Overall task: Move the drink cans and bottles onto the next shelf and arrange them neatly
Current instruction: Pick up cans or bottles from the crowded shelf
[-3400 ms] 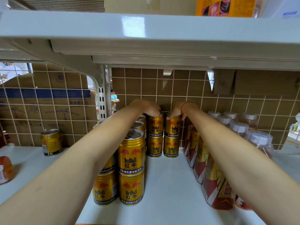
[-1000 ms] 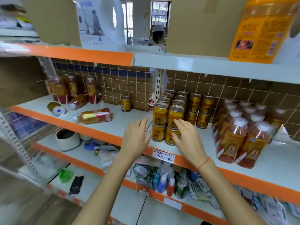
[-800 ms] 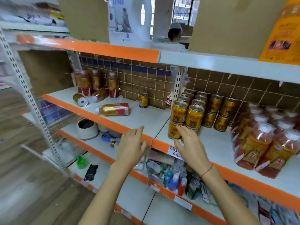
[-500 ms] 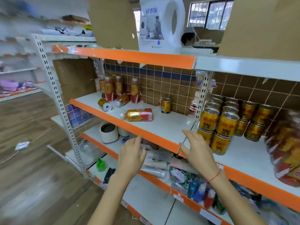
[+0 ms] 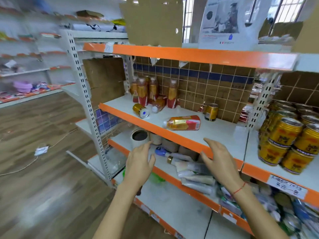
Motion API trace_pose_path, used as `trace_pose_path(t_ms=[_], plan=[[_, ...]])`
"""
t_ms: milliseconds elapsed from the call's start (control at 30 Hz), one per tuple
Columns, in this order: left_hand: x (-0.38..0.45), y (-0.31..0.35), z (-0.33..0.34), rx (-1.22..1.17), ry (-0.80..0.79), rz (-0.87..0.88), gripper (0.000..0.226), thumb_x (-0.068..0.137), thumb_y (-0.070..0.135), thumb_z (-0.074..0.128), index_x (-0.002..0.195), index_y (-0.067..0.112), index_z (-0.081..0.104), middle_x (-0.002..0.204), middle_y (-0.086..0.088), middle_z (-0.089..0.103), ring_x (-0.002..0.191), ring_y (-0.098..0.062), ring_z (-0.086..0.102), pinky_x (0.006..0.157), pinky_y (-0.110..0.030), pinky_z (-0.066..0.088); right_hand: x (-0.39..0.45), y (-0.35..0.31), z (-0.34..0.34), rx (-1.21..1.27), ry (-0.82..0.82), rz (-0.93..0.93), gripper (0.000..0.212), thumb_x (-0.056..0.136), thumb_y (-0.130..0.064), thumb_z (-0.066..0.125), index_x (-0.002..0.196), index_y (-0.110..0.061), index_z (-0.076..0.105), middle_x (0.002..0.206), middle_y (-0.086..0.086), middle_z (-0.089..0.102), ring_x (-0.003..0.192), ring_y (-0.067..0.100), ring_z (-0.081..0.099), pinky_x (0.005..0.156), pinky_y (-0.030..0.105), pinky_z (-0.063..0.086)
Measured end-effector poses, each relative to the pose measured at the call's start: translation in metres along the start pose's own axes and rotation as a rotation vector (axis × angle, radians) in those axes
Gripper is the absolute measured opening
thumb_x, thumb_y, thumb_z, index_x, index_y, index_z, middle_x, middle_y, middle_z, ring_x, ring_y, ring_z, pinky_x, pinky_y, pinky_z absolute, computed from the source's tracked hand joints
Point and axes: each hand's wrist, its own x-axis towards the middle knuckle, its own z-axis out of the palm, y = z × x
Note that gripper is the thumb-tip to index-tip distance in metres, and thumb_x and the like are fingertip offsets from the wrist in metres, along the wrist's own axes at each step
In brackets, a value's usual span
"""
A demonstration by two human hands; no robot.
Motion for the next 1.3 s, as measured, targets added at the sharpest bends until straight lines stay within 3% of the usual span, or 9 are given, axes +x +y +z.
trace_pose_path(t_ms=[167, 467, 767, 1000, 1200, 1300], plan=[[0.017, -0.025, -0.005, -0.003, -0.028, 0.010, 0.041, 0.094, 0.021, 0.050, 0.134, 0.013, 0.047, 0.119, -0.007, 0.060, 0.105, -0.026, 0.056, 0.084, -0.035, 0.042, 0.015, -0.015, 0.022, -0.036, -0.033, 0.004, 0.048, 0.090, -0.021, 0.059, 0.135, -0.011, 0.049, 0.131, 0.010, 0.056, 0.120, 0.028, 0.051, 0.099, 0.037, 0.041], [0.090, -0.054, 0.007, 0.027, -0.039, 0.063, 0.045, 0.094, 0.020, 0.049, 0.138, 0.016, 0.042, 0.118, -0.004, 0.060, 0.109, -0.024, 0.054, 0.086, -0.033, 0.041, 0.075, -0.011, 0.054, -0.031, -0.060, -0.007, 0.049, 0.092, -0.022, 0.056, 0.139, -0.016, 0.044, 0.138, 0.003, 0.050, 0.127, 0.020, 0.044, 0.102, 0.028, 0.035], [0.162, -0.070, 0.023, -0.011, -0.053, 0.017, 0.048, 0.096, 0.023, 0.047, 0.143, 0.016, 0.038, 0.130, -0.005, 0.055, 0.122, -0.022, 0.046, 0.099, -0.035, 0.036, 0.151, -0.002, 0.072, 0.027, 0.035, -0.033, 0.045, 0.087, -0.017, 0.063, 0.131, -0.015, 0.053, 0.128, 0.004, 0.058, 0.116, 0.022, 0.054, 0.091, 0.029, 0.043], [0.199, -0.095, 0.029, -0.029, -0.077, 0.020, 0.045, 0.097, 0.022, 0.047, 0.140, 0.015, 0.039, 0.128, -0.007, 0.055, 0.120, -0.024, 0.047, 0.096, -0.033, 0.036, 0.178, 0.005, 0.081, -0.046, 0.024, 0.008, 0.044, 0.088, -0.018, 0.062, 0.131, -0.014, 0.052, 0.127, 0.005, 0.058, 0.110, 0.024, 0.056, 0.086, 0.031, 0.046], [0.242, -0.136, 0.030, -0.074, -0.089, 0.083, 0.039, 0.093, 0.018, 0.052, 0.132, 0.015, 0.048, 0.119, -0.005, 0.059, 0.109, -0.024, 0.052, 0.087, -0.033, 0.040, 0.204, -0.012, 0.102, -0.036, 0.048, 0.116, 0.048, 0.087, -0.014, 0.062, 0.133, -0.015, 0.050, 0.131, 0.007, 0.055, 0.119, 0.024, 0.051, 0.094, 0.033, 0.043], [0.263, -0.156, 0.022, -0.062, -0.112, 0.086, 0.039, 0.094, 0.020, 0.052, 0.132, 0.015, 0.048, 0.122, -0.007, 0.058, 0.113, -0.026, 0.052, 0.093, -0.036, 0.040, 0.218, -0.030, 0.121, -0.027, 0.074, 0.154, 0.047, 0.087, -0.015, 0.062, 0.133, -0.013, 0.051, 0.130, 0.008, 0.056, 0.117, 0.025, 0.052, 0.095, 0.033, 0.043]])
